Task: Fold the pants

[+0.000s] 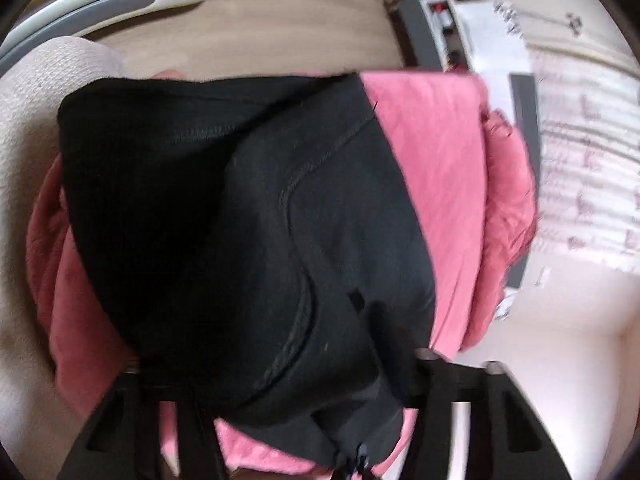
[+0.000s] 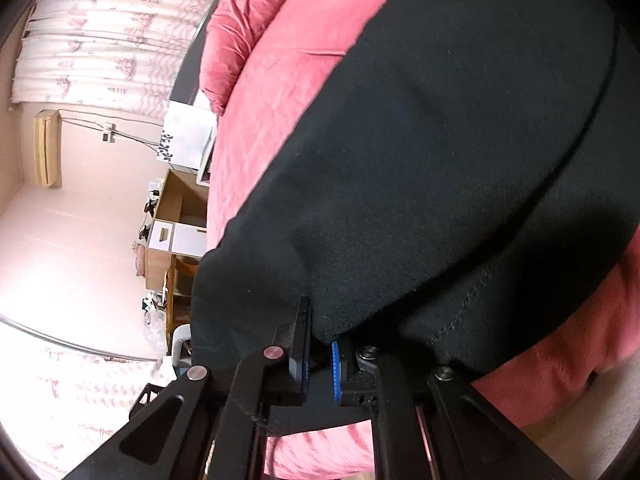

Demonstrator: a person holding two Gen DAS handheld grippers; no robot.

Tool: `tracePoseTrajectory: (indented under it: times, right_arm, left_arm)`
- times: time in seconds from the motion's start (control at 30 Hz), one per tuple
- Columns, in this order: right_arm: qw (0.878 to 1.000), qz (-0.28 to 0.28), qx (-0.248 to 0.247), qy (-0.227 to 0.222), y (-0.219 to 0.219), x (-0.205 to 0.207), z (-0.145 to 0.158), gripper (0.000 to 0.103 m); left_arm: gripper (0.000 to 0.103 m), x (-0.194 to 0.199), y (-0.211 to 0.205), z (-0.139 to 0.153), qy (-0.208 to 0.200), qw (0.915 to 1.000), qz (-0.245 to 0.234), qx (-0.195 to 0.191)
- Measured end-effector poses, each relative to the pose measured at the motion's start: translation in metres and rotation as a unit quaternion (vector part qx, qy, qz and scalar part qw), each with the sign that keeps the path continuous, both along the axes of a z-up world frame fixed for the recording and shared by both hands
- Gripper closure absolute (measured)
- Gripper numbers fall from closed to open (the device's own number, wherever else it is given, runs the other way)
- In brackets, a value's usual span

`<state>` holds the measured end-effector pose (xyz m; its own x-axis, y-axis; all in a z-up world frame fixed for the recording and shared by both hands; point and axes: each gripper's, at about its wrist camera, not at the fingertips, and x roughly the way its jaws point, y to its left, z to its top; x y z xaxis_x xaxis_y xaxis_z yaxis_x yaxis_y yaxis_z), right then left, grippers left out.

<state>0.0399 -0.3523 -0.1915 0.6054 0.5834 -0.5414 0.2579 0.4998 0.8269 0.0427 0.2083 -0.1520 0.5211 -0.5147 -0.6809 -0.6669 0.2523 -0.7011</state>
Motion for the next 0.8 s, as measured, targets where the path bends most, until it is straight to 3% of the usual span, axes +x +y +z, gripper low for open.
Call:
tracePoseTrajectory:
  times: [0.1,0.17,0.23,0.33,0.43,0.5,0.57,0.6,0.63,0.67,0.73,0.8]
  right_arm:
    - [1.000,0.003,0.003,-0.014,-0.002,0.002,0.010,0.095]
    - [0.999,0.007,0.003,-0.037,0.001,0.006,0.025,0.095]
    - [0.997,0.011,0.011,-0.071,0.006,0.009,0.044,0.096]
    - [0.993,0.029,0.029,-0.110,0.016,0.008,0.062,0.096]
    - [0.995,0.061,0.021,-0.081,0.034,0.007,0.049,0.096]
    - [0.996,0.080,-0.002,-0.037,0.044,0.004,0.025,0.096]
    - [0.995,0.090,-0.029,0.007,0.047,-0.001,0.002,0.095]
    - [0.995,0.093,-0.031,0.023,0.048,-0.002,-0.007,0.092]
    - [0.995,0.093,-0.019,0.030,0.047,-0.004,-0.012,0.092]
    - [0.996,0.086,-0.004,0.031,0.044,-0.003,-0.012,0.091]
    - [0.997,0.079,-0.002,0.023,0.040,-0.001,-0.006,0.089]
    - [0.997,0.075,-0.017,0.017,0.040,0.000,0.001,0.075]
  left_arm:
    - [0.076,0.012,0.005,0.011,-0.014,0.9990,-0.023,-0.036]
    - [0.082,0.025,0.018,0.025,-0.037,0.9985,-0.035,-0.016]
    - [0.089,0.042,0.037,0.050,-0.091,0.9939,-0.055,0.029]
    - [0.090,0.058,0.058,0.070,-0.177,0.9788,-0.090,0.051]
    - [0.090,0.040,0.065,0.061,-0.186,0.9706,-0.106,0.109]
    - [0.089,0.026,0.064,0.041,-0.166,0.9716,-0.109,0.129]
    - [0.084,0.010,0.062,0.011,-0.119,0.9786,-0.103,0.133]
    - [0.074,0.004,0.062,0.002,-0.104,0.9814,-0.097,0.129]
    - [0.073,-0.005,0.061,-0.005,-0.099,0.9839,-0.086,0.121]
    - [0.072,-0.012,0.060,-0.007,-0.112,0.9847,-0.068,0.115]
    - [0.059,-0.027,0.058,0.004,-0.135,0.9830,-0.043,0.116]
    - [0.050,-0.039,0.051,0.017,-0.144,0.9834,-0.040,0.104]
